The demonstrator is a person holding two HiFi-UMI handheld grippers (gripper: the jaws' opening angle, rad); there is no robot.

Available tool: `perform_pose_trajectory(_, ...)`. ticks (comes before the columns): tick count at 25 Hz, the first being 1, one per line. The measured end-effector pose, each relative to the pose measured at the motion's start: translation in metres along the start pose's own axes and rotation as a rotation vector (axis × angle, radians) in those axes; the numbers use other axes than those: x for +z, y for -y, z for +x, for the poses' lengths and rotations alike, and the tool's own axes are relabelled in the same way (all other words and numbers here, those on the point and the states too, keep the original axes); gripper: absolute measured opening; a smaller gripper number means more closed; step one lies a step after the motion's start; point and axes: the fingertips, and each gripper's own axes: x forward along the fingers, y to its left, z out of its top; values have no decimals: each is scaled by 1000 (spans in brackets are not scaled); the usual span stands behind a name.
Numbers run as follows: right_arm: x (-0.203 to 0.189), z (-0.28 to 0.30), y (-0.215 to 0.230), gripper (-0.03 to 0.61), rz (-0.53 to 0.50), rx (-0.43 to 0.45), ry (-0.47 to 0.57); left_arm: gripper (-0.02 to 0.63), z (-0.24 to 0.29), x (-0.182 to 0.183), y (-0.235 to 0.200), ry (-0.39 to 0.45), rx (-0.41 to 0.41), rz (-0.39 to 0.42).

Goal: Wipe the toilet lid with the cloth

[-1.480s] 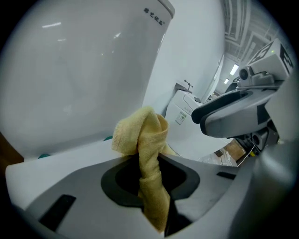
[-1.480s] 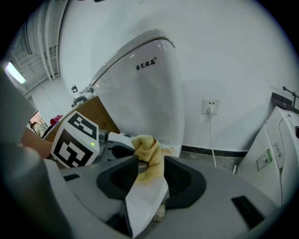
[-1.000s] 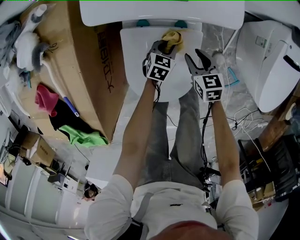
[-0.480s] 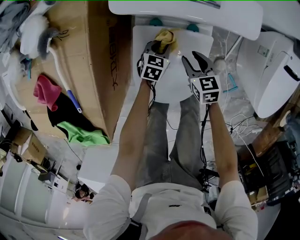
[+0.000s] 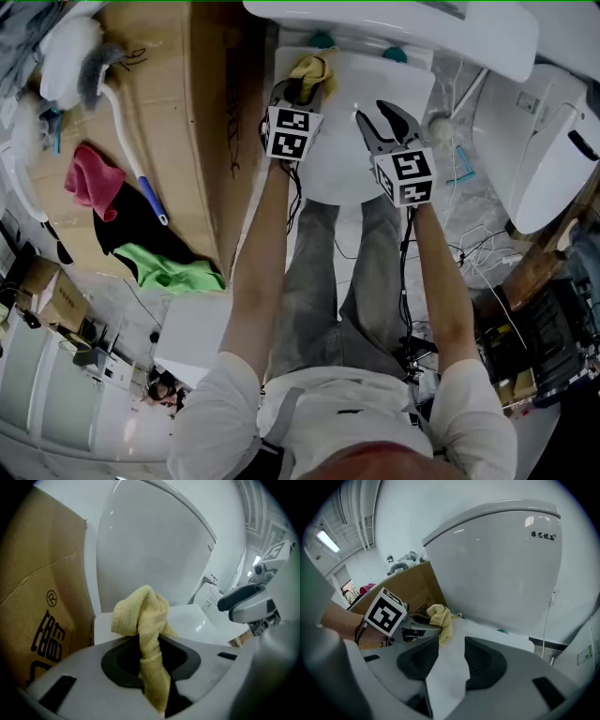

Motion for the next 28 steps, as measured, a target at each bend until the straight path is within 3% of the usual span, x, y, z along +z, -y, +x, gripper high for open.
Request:
perform_pose_trajectory(16,-14,-18,-9,189,-2,-8,-23,104,-43,-47,-46,-7,153,-119)
perform_pose_trajectory(28,-49,-44,15,189,32,4,-23,104,-52,-76,-16,-42,252,-155)
